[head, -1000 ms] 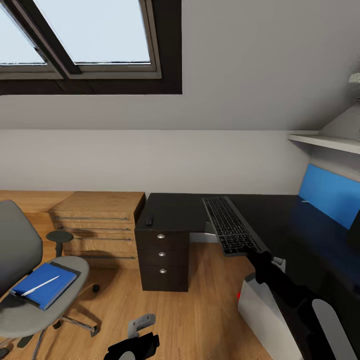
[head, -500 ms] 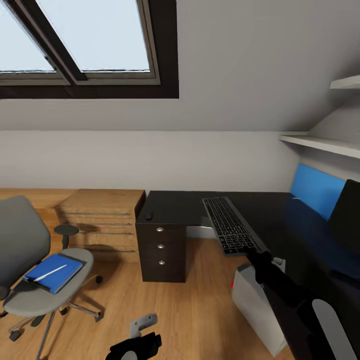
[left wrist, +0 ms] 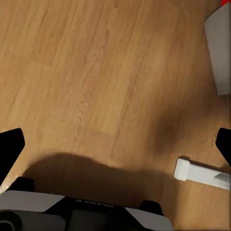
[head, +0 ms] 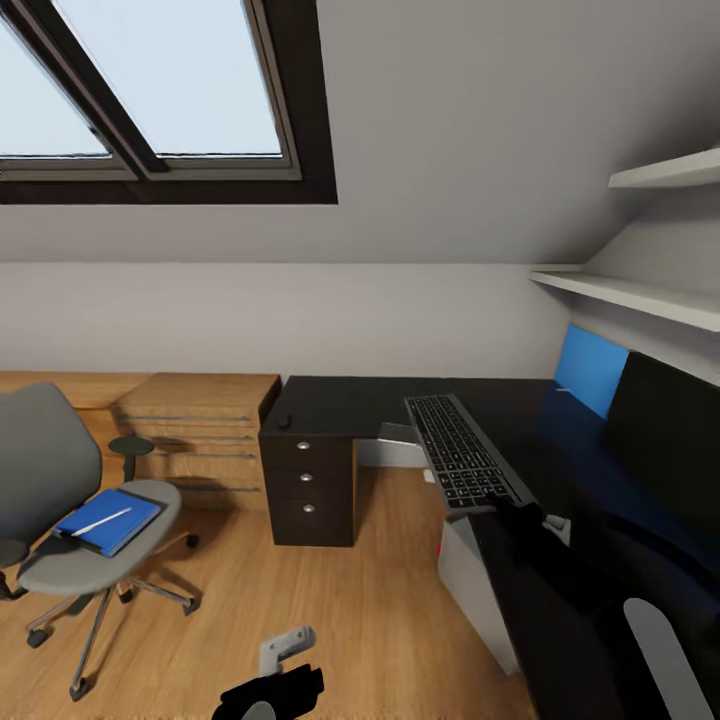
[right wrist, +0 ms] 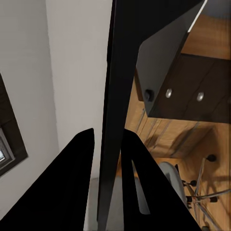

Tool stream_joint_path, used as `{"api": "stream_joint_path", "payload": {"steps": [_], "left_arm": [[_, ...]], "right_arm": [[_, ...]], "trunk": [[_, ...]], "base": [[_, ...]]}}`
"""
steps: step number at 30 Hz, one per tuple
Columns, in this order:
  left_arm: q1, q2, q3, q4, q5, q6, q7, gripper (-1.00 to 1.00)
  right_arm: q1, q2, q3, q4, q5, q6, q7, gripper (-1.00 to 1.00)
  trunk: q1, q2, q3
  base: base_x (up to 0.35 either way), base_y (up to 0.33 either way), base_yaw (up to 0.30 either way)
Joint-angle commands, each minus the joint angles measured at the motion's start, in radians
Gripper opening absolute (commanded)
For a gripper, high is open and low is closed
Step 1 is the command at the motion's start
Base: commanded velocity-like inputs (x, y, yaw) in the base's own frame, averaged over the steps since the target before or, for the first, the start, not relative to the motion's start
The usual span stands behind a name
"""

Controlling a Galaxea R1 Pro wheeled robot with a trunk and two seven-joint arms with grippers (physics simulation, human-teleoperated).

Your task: In the bedroom, organize the workspace by keeping the computer under the desk, ensuring the monitor is on the desk, placing the keyboard on the desk next to the monitor, placing the mouse on the desk next to the keyboard, moving the folder from the swivel chair onto the desk next to the mouse, stacking the notebook on top of the folder with the pen on top of the notebook, and positioning the swivel chair next to the desk.

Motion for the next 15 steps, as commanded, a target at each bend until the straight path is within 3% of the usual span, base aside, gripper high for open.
{"api": "stream_joint_path", "payload": {"steps": [1, 15], "left_arm": [[-0.001, 0.001, -0.002, -0.002, 0.005, 0.002, 0.007, 1.0], [-0.001, 0.001, -0.003, -0.002, 0.004, 0.001, 0.007, 1.0]], "right_arm": [[-0.001, 0.0, -0.001, -0.001, -0.017, 0.002, -0.008, -1.0], [-0.001, -0.001, 0.0, 0.0, -0.017, 0.001, -0.008, -1.0]], "trunk": [[-0.004, 0.006, 0.002], [-0.058, 0.104, 0.045]], "base": [[-0.277, -0.237, 0.0], [-0.277, -0.237, 0.0]]}}
